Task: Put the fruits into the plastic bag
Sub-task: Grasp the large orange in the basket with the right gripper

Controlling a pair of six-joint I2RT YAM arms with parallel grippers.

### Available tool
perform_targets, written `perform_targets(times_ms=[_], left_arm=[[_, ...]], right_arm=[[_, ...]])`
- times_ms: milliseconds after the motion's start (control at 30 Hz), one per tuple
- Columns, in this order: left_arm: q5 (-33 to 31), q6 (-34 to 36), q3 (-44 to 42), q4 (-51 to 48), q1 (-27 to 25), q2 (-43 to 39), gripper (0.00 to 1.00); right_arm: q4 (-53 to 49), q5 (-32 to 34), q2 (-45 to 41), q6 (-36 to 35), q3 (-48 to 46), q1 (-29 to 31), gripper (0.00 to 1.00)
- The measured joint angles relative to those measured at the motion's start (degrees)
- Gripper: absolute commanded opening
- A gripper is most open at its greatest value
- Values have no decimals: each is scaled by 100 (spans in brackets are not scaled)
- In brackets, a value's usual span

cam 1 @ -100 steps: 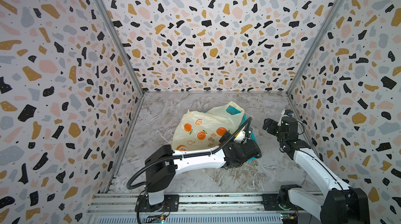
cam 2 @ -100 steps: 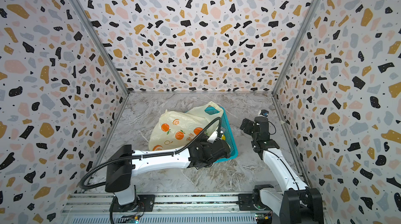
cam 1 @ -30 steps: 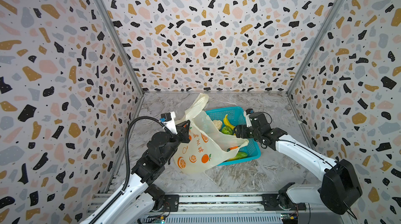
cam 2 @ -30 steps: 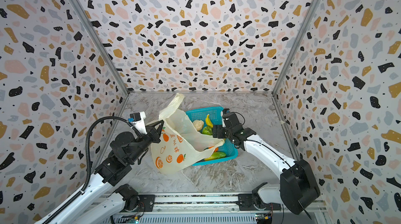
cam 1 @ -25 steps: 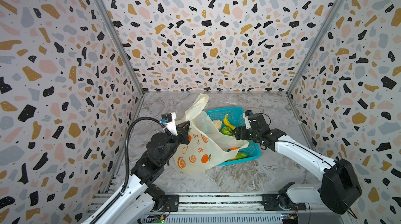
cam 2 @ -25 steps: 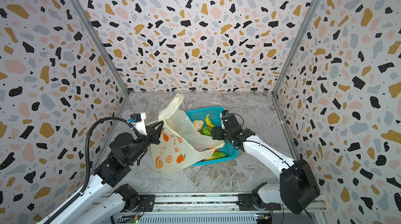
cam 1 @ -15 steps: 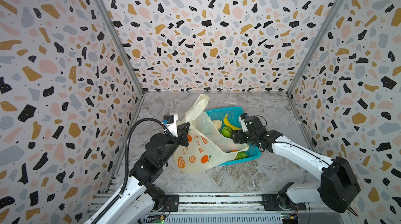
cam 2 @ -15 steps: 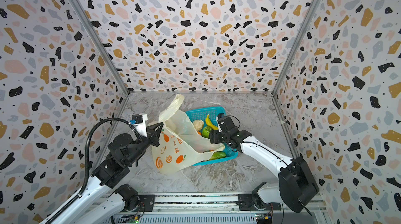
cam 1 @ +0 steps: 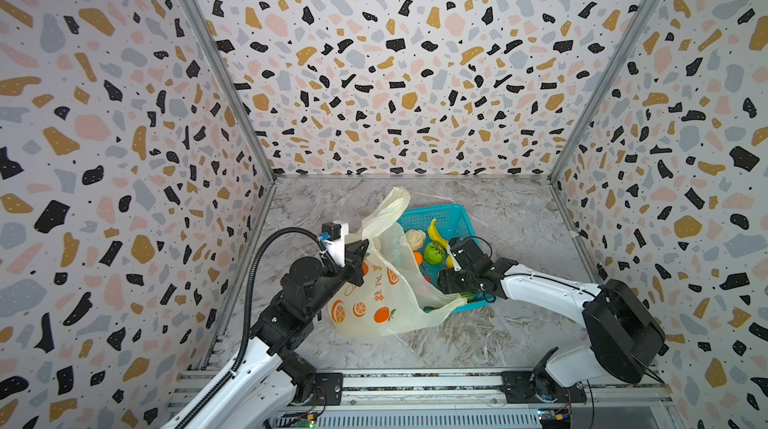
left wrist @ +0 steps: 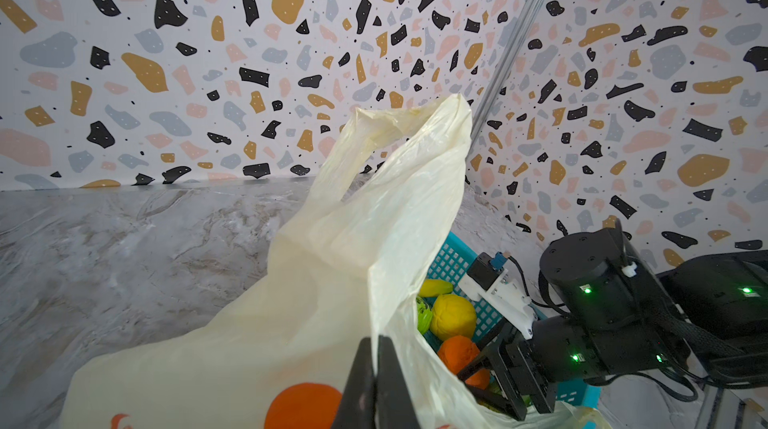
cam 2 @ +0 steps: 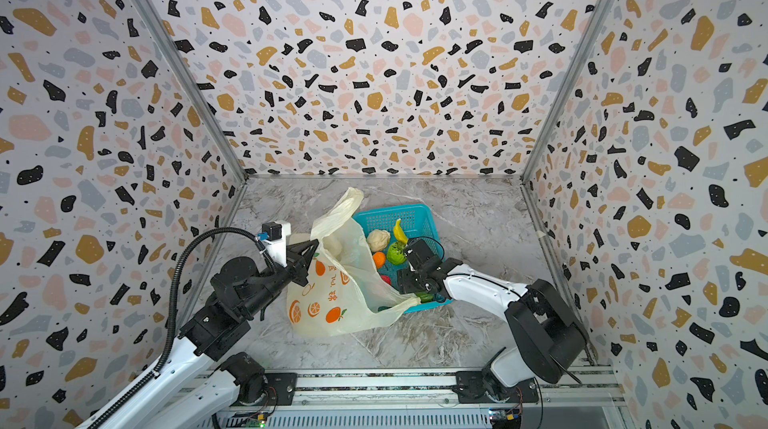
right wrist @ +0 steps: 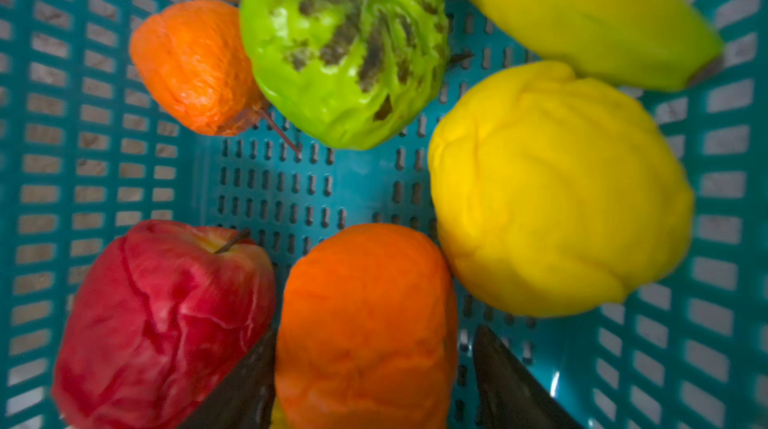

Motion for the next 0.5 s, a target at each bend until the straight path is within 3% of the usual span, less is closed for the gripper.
perform_targets(times_ms=[233, 500], left_arm=[[144, 72, -42, 7, 0, -7, 0], [192, 122, -59, -33, 0, 42, 0]], right_arm=[[256, 162, -107, -31, -61, -9, 30], [409, 201, -1283, -365, -107, -313, 25]])
